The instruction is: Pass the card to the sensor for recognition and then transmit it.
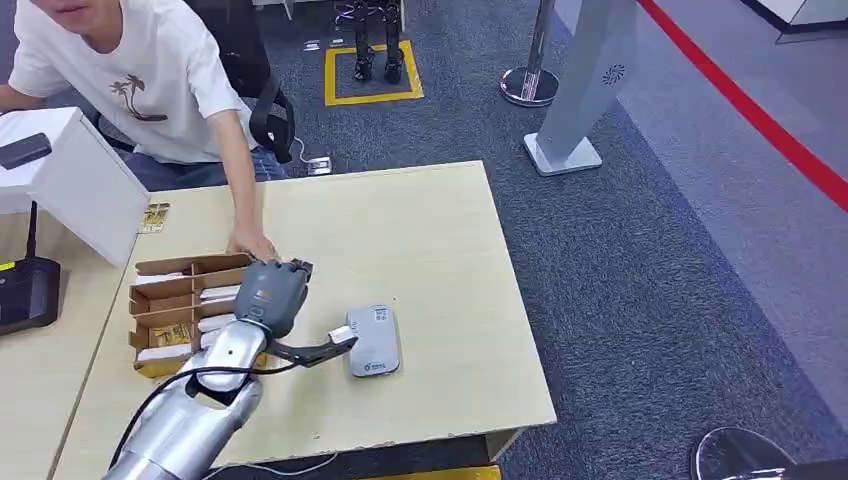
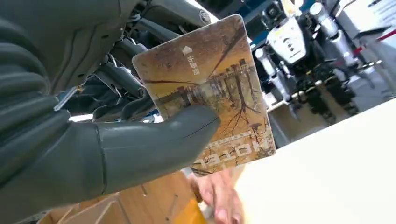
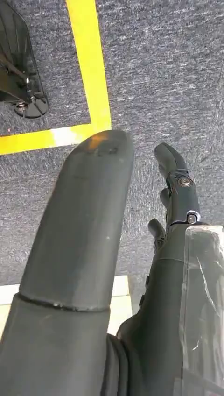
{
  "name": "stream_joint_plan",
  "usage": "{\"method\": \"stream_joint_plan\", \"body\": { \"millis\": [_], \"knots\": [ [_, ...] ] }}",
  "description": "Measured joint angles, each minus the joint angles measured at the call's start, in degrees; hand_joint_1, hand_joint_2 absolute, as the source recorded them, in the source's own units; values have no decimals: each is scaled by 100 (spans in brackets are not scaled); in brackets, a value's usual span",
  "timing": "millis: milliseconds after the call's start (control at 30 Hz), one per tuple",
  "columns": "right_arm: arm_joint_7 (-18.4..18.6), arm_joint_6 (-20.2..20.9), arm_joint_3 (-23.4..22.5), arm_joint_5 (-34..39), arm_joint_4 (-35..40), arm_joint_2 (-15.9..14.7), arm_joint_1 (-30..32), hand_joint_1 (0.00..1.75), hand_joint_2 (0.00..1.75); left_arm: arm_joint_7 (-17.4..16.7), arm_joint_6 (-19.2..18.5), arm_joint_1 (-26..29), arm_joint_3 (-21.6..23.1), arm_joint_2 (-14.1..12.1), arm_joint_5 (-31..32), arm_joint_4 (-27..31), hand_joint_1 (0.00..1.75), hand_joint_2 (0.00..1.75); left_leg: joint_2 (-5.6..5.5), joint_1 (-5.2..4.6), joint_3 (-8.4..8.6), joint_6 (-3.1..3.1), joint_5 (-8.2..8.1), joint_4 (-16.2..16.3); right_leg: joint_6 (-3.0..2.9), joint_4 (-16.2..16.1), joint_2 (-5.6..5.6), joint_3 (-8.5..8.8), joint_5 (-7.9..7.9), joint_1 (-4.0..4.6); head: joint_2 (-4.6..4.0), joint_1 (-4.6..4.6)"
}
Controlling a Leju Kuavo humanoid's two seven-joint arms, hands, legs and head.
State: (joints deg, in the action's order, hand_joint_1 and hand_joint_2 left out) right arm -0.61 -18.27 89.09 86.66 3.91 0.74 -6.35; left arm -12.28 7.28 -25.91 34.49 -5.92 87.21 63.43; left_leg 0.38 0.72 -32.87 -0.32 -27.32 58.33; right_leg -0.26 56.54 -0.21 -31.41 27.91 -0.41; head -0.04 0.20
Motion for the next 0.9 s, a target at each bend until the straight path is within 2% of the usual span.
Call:
{"method": "stream_joint_plan", "body": {
  "millis": [333,533,733,900],
  "knots": [
    [0,-79,0,13,20,26,15,0,175,-131,301,683,50,135,-74,699,175,175,0,0,-1,1,-1,0,0,-1,0,0,1,-1,0,-2],
    [-15,-92,-4,28,20,48,50,0,175,-197,514,1217,37,44,-74,1198,175,175,0,0,-2,1,-1,-1,1,0,-1,0,2,0,0,0],
    [-66,-96,-22,35,17,87,71,0,175,-306,671,1809,-160,-77,133,1659,175,175,0,0,-2,1,-1,-1,1,0,-1,0,2,0,0,0],
    [-61,-140,-52,35,17,114,79,0,175,-463,763,2145,-382,-114,247,1807,175,175,-1,0,-2,1,-1,-1,1,-1,-1,0,2,0,0,0]
  ]
}}
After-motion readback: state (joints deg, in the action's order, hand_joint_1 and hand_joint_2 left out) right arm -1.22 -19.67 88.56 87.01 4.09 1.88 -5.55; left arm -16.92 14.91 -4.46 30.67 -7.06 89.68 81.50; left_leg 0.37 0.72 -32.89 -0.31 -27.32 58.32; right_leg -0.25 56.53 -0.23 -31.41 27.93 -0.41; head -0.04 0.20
